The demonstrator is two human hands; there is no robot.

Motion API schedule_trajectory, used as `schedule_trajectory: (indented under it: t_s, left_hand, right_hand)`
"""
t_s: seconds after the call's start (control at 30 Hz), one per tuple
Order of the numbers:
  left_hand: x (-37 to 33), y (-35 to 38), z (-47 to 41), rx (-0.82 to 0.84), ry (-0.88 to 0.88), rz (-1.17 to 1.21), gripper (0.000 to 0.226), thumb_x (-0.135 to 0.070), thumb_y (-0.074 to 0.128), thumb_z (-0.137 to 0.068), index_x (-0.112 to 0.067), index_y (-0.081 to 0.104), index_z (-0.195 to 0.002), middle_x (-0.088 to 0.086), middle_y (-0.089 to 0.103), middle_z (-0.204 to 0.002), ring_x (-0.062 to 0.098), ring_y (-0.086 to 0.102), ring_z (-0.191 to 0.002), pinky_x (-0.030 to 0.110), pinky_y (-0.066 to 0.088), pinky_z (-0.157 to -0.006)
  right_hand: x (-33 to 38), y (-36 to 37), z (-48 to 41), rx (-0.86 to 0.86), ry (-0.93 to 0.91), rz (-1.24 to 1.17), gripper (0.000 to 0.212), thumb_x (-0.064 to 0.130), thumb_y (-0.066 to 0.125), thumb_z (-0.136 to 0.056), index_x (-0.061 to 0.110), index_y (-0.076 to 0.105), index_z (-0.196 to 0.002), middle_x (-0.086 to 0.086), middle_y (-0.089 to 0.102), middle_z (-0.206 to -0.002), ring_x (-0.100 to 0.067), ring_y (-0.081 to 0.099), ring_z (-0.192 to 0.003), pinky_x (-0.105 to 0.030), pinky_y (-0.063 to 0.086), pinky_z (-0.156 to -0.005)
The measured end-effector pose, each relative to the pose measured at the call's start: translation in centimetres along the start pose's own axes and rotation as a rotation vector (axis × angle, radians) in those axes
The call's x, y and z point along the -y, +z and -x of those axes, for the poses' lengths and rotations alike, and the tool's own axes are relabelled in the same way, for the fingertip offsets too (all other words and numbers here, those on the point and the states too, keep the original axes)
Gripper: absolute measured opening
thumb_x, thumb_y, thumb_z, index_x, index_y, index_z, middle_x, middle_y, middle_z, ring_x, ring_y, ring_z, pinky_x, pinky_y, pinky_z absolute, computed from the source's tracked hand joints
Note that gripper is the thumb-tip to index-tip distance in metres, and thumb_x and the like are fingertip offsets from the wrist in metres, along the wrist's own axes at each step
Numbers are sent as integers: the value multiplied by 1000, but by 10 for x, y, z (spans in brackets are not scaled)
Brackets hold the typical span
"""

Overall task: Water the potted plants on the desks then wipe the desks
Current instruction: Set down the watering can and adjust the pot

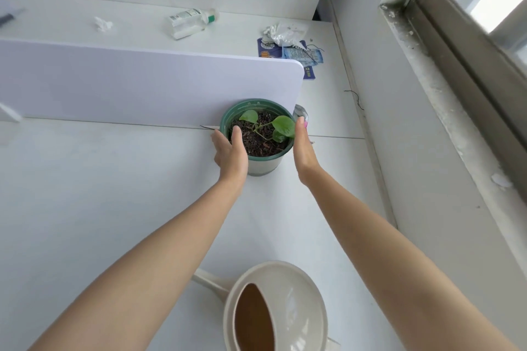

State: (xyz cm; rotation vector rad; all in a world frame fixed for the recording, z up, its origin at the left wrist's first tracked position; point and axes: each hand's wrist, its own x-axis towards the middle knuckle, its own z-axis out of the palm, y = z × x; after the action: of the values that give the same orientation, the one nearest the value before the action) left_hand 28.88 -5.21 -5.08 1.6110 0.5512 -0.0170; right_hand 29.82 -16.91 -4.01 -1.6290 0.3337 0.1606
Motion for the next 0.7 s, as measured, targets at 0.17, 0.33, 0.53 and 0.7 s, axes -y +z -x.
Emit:
schedule_trajectory:
  t_s: [0.17, 0.33, 0.53, 0.7]
  left_hand:
    - [-21, -35, 30, -10, 121, 45, 64, -30, 38, -96, -21, 2, -148, 0, 5, -159, 16, 9, -145, 38, 9, -119]
    - [-37, -94, 99, -64, 219, 272, 40, -17, 48, -90, -18, 43, -129, 8, 58, -121, 18, 56, -108, 27, 43, -91]
    - [16, -153, 174, -343, 302, 362, 23, -10, 42, -83, -25, 59, -81, -10, 68, -58, 5, 62, -58, 14, 45, -60]
    - [71, -162, 195, -430, 132, 363, 26, -7, 38, -86, -23, 57, -79, -4, 60, -76, 12, 56, -71, 20, 39, -61]
  right_hand:
    - [-6, -20, 30, -52, 70, 19, 96, 79, 17, -63, 35, 1, -147, 10, 6, -158, -13, 13, -144, -47, 13, -117]
    - [-14, -38, 89, -111, -1, 41, 62, 52, 23, -93, 19, 19, -146, -4, 27, -152, -18, 28, -139, -45, 23, -115]
    - [-27, -51, 205, -112, -84, 132, 40, 34, 34, -97, 19, 42, -133, -4, 49, -135, -16, 44, -125, -29, 37, -101]
    - [-62, -51, 272, -193, -49, 202, 28, 26, 48, -94, 11, 57, -116, 1, 58, -114, -14, 54, -109, -1, 40, -66]
